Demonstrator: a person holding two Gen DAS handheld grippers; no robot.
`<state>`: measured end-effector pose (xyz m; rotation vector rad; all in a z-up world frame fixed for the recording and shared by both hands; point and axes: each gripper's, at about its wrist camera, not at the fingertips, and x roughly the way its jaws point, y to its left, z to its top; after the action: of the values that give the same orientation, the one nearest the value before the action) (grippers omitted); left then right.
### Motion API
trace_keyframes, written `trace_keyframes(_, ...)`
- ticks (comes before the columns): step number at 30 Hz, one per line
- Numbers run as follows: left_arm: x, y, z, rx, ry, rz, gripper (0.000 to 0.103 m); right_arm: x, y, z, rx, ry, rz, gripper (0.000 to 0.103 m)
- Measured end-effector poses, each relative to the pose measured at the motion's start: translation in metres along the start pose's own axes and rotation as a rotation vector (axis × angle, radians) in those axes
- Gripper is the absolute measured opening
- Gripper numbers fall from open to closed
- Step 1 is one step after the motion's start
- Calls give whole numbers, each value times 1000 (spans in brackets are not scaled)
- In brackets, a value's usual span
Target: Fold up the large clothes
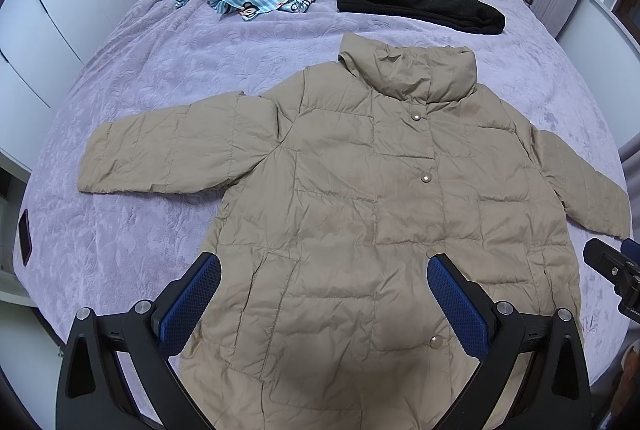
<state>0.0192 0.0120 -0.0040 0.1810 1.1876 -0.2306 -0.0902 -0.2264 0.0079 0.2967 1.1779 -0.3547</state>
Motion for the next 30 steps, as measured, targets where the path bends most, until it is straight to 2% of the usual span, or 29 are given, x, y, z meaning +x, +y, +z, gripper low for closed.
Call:
trace_keyframes(15, 1, 3, -1, -13, 10, -6, 103, 1, -1, 0, 1, 2, 2, 103)
trace_keyframes(21, 14, 17, -6, -28, 48, -52, 103, 3, 7, -2, 8, 9, 16, 103)
trace_keyframes(27, 31, 61, -4, -90, 52, -82, 103, 19, 29, -11, -21, 12, 44, 103)
trace_keyframes(30, 49, 92, -4, -138, 54, -90, 103, 25, 40, -9, 12, -20, 110, 103)
